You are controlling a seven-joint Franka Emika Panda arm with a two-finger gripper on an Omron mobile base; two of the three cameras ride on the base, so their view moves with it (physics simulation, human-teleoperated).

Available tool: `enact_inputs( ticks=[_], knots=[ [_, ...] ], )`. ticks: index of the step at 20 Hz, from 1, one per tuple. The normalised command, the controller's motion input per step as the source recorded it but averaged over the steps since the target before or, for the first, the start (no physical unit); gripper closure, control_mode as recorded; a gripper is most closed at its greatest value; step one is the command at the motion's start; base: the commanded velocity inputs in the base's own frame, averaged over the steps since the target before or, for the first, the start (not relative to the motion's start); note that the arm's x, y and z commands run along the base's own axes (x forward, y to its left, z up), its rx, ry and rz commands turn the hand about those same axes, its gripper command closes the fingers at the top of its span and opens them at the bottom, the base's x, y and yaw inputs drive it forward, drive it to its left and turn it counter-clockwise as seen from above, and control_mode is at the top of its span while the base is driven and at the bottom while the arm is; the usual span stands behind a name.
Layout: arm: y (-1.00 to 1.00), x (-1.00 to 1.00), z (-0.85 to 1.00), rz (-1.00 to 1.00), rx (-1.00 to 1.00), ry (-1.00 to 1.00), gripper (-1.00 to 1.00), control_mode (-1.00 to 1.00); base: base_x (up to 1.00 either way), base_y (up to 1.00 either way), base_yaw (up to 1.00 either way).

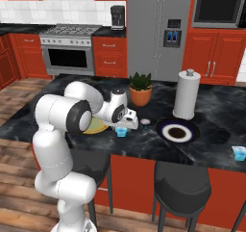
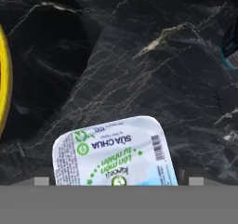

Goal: Place two yogurt containers on each plate.

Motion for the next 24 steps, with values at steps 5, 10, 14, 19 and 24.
enact_inputs(
  ticks=[5,10,14,19,24],
  knots=[
    [0.0,-0.03,-0.23,0.0,-0.12,-0.13,-1.0,-1.0,0.0,0.0,0.0],
    [0.0,0.0,-0.17,0.0,-0.04,-0.07,1.0,-1.0,0.0,0.0,0.0],
    [0.0,-0.02,0.02,0.0,0.0,-0.02,1.0,-1.0,0.0,0.0,0.0],
    [0.01,-0.01,0.34,0.02,0.0,0.0,1.0,-1.0,0.0,0.0,0.0],
    [0.18,-0.02,0.71,0.02,0.05,0.1,1.0,-1.0,0.0,0.0,0.0]
  ],
)
